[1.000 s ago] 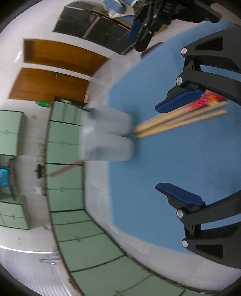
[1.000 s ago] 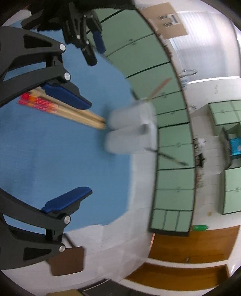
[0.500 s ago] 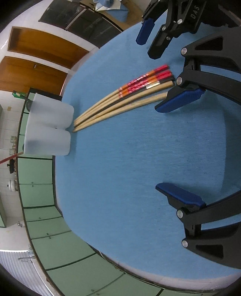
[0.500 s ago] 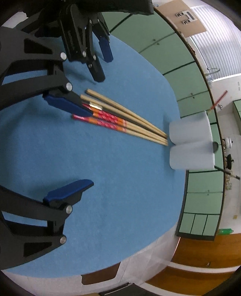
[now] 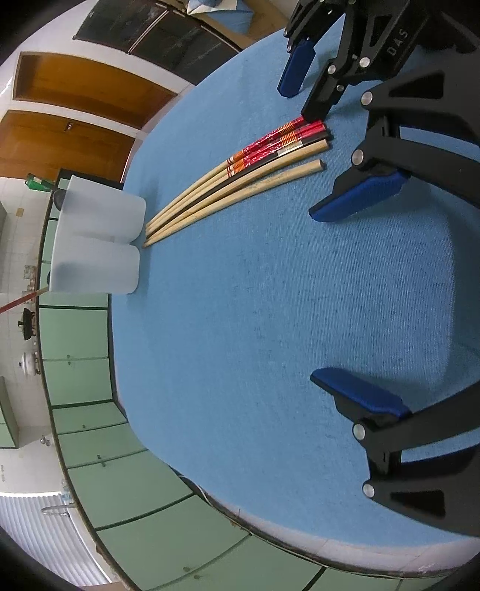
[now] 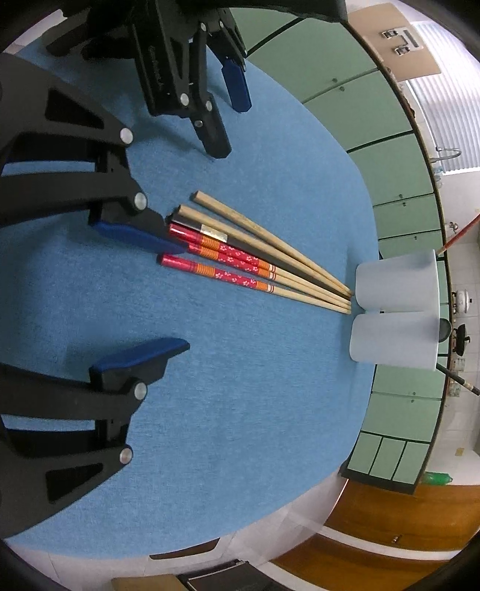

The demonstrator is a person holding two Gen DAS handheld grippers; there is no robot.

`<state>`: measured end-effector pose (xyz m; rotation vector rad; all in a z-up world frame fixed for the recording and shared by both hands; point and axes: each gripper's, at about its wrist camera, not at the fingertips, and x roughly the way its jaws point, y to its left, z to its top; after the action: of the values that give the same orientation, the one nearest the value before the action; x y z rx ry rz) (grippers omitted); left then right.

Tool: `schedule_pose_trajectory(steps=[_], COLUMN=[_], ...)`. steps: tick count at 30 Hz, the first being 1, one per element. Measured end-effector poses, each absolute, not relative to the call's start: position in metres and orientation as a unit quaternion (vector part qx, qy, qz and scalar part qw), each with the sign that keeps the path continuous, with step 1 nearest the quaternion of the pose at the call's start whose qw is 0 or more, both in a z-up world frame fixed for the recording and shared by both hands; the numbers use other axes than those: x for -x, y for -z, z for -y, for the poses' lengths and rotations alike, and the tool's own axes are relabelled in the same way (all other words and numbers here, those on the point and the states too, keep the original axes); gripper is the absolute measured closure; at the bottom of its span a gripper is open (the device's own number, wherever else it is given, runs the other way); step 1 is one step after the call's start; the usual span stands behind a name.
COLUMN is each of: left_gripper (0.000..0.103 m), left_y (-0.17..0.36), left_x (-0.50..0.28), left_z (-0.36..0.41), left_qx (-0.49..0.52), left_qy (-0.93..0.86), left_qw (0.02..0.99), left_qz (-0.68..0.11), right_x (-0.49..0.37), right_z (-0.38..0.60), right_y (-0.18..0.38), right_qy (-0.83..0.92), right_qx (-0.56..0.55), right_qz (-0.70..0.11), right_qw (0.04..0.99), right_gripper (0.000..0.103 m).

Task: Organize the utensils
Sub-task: 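Grasp a red-and-orange chopstick with the right gripper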

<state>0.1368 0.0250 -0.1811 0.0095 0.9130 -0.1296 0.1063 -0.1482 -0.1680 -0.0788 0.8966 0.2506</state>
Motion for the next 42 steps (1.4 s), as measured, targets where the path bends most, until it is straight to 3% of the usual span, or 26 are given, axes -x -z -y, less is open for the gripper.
schedule_pose_trajectory(steps=[4,6,9,34,36,40,42], left_gripper=[0.023,0.022,0.022,0.023,0.029,0.049,0.068], left_y=[0.181,0.181,0.181,0.184,0.184,0.182,0.181], left_x=[-0.137,-0.137,-0.137,-0.145,-0.145,-0.143,-0.142], left_z=[-0.026,-0.026,-0.024,0.03,0.03,0.035,0.038], left_qx=[-0.002,-0.001,-0.003,-0.048,-0.044,-0.048,-0.048], left_qy=[0.063,0.063,0.067,0.085,0.086,0.096,0.106], left_qw=[0.896,0.896,0.895,0.89,0.89,0.892,0.893], left_qz=[-0.439,-0.44,-0.44,-0.446,-0.445,-0.439,-0.436], right_x=[-0.106,-0.105,-0.105,-0.109,-0.107,-0.106,-0.105], right_z=[0.144,0.142,0.139,0.19,0.191,0.191,0.192], right_y=[0.169,0.169,0.169,0.17,0.17,0.171,0.171], right_qy=[-0.119,-0.127,-0.138,-0.106,-0.107,-0.111,-0.113], right_qx=[0.052,0.057,0.057,0.018,0.017,0.02,0.018], right_qz=[-0.43,-0.428,-0.429,-0.432,-0.432,-0.431,-0.431], right_qw=[0.894,0.893,0.891,0.895,0.895,0.895,0.895], right_gripper=[0.068,0.083,0.096,0.097,0.096,0.095,0.095])
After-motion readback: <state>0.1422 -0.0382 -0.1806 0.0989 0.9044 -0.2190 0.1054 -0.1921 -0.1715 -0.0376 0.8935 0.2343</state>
